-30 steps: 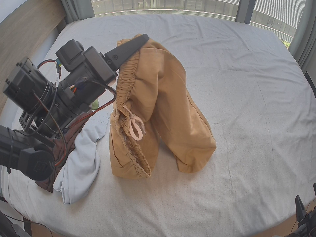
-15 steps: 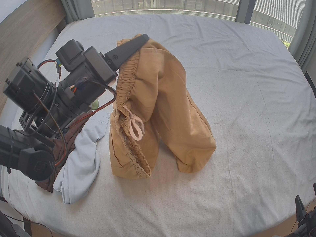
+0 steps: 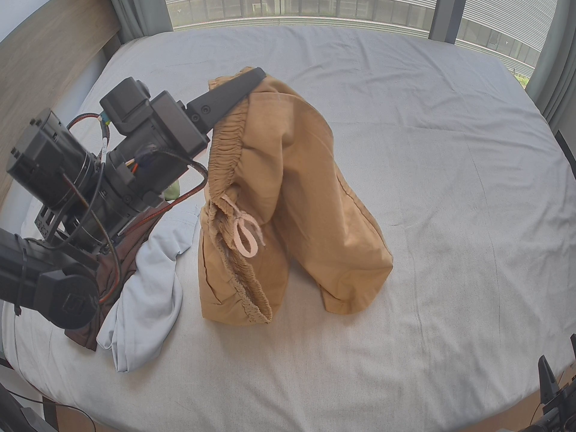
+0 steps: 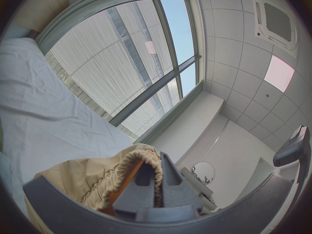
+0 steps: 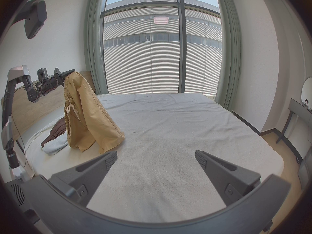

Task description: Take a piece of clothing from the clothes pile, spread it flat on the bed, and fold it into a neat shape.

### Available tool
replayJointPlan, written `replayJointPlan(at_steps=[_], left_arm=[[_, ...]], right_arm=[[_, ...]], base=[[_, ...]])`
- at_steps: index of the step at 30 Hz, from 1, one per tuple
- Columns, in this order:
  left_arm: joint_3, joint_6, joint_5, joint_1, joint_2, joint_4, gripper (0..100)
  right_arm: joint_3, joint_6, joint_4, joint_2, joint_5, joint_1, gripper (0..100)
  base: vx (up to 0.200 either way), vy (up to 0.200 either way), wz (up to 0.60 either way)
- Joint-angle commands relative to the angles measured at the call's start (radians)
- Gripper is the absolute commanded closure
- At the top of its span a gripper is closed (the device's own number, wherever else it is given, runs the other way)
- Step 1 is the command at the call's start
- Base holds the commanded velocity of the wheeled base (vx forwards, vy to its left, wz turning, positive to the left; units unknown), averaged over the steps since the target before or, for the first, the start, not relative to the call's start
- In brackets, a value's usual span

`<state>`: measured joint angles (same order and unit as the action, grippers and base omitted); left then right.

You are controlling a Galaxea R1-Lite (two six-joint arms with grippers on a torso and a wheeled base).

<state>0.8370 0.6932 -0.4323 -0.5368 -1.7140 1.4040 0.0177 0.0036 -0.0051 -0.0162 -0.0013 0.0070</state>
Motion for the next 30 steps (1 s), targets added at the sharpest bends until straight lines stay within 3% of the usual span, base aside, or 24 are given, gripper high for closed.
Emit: replayJointPlan(at_steps=[1,16,19,21,23,24,25,26,30], left_arm=[[-0.035,-0.006,-0.002,0.04,0.017,0.007,100],[-0.068,-0.006,-0.003,0.049,0.001,0.019,100],[-0.07,-0.006,-0.003,0.049,0.01,0.018,100],[-0.061,-0.006,-0.003,0.049,0.01,0.016,100],[-0.062,-0.004,-0.002,0.046,0.011,0.016,100],[-0.064,-0.006,-0.003,0.046,0.013,0.016,100],[-0.064,-0.006,-0.003,0.046,0.013,0.016,100],[-0.067,-0.006,-0.003,0.049,0.014,0.018,100],[-0.065,-0.006,-0.003,0.058,0.014,0.019,100]], right_arm=[[-0.018,0.001,-0.003,0.016,0.007,-0.001,0],[-0.018,-0.002,-0.016,0.016,0.014,-0.001,0],[0.134,0.044,-0.13,-0.005,0.029,-0.013,0],[0.341,0.055,-0.162,-0.24,0.049,0.011,0],[0.352,0.059,-0.162,-0.26,0.052,0.024,0],[0.369,0.096,-0.168,-0.335,0.056,0.094,0],[0.369,0.096,-0.168,-0.335,0.056,0.094,0],[0.384,0.239,-0.184,-0.453,0.069,0.172,0],[0.429,0.377,-0.254,-0.611,0.13,0.272,0]], base=[[0.0,0.0,0.0],[0.0,0.0,0.0],[0.0,0.0,0.0],[0.0,0.0,0.0],[0.0,0.0,0.0],[0.0,0.0,0.0],[0.0,0.0,0.0],[0.0,0.0,0.0],[0.0,0.0,0.0]])
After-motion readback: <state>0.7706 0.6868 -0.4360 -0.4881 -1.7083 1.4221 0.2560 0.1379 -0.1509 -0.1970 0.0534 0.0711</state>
